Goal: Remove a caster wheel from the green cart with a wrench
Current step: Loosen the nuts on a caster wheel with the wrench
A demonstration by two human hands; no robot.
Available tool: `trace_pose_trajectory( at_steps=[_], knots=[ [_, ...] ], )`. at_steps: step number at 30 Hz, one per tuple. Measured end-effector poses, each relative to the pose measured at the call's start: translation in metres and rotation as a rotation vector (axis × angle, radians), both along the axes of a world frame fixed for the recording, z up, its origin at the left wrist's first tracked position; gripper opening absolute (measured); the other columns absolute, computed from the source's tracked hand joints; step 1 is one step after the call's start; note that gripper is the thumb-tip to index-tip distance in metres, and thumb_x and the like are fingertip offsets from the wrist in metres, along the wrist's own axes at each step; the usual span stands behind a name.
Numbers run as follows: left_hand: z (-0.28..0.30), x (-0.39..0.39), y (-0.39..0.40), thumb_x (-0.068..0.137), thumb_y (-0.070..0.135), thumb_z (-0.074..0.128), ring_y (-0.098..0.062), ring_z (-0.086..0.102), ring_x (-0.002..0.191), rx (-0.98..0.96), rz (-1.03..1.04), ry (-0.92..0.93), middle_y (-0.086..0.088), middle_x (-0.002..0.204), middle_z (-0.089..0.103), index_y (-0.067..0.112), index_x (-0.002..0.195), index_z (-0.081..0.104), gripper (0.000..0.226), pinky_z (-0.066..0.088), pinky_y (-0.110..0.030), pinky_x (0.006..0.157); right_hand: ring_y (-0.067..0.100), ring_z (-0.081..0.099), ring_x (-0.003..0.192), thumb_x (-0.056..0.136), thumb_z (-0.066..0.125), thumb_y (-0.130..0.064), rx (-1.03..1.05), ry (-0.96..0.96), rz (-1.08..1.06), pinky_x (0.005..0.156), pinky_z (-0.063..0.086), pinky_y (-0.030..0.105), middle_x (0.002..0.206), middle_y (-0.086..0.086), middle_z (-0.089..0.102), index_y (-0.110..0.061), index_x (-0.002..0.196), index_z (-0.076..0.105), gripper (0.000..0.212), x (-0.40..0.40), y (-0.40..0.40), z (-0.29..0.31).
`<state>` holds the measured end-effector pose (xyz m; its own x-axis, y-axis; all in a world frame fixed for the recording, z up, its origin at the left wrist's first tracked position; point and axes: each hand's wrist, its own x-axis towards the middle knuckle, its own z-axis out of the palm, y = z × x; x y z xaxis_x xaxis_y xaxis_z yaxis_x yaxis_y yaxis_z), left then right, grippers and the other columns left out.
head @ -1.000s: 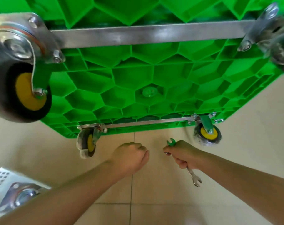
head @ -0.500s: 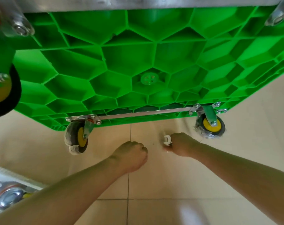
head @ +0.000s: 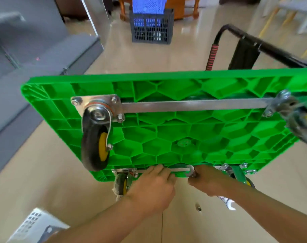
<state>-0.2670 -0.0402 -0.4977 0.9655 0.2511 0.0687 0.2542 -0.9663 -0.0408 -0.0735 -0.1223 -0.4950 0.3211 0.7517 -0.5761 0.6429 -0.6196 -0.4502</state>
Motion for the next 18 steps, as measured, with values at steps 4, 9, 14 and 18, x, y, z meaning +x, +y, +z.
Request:
trace_pose_trajectory(
  at_steps=[4, 9, 14, 18],
  knots=[
    [0.075, -0.011, 0.01, 0.072, 0.024, 0.072, -0.025, 0.055, 0.072, 0.107, 0.061, -0.196, -0.002, 0.074, 0.057, 0.018, 0.08, 0.062, 0.014, 0.049, -0.034, 0.065, 0.016, 0.036, 0.044, 0.095, 0.047, -0.026, 0.095, 0.033, 0.031, 0.041, 0.029, 0.021, 0.054, 0.001, 0.039, -0.017, 0.072, 0.042, 0.025, -0.026, 0.028, 0.085],
    [0.146, -0.03, 0.026, 0.081, 0.02, 0.067, -0.027, 0.053, 0.076, 0.241, 0.102, -0.347, -0.005, 0.078, 0.057, 0.013, 0.087, 0.064, 0.01, 0.05, -0.038, 0.073, 0.011, 0.033, 0.037, 0.104, 0.038, -0.02, 0.264, 0.244, -0.005, 0.041, 0.027, 0.024, 0.046, -0.004, 0.041, -0.012, 0.075, 0.046, 0.031, -0.05, 0.044, 0.156],
    [0.192, -0.068, 0.06, 0.09, 0.023, 0.052, -0.032, 0.058, 0.099, 0.369, 0.165, -0.445, -0.007, 0.103, 0.064, 0.011, 0.103, 0.068, 0.024, 0.048, -0.044, 0.088, 0.002, 0.052, 0.05, 0.108, 0.039, -0.023, 0.348, 0.155, 0.232, 0.052, 0.043, 0.022, 0.069, -0.001, 0.06, -0.015, 0.091, 0.055, 0.025, -0.068, 0.054, 0.177],
    [0.201, -0.105, 0.091, 0.09, 0.025, 0.047, -0.036, 0.053, 0.126, 0.41, 0.278, -0.458, -0.01, 0.131, 0.061, 0.01, 0.123, 0.067, 0.041, 0.038, -0.049, 0.107, 0.007, 0.051, 0.051, 0.108, 0.042, -0.03, 0.486, 0.082, 0.26, 0.051, 0.044, 0.024, 0.071, 0.002, 0.06, -0.023, 0.089, 0.053, 0.023, -0.074, 0.062, 0.163]
  ],
)
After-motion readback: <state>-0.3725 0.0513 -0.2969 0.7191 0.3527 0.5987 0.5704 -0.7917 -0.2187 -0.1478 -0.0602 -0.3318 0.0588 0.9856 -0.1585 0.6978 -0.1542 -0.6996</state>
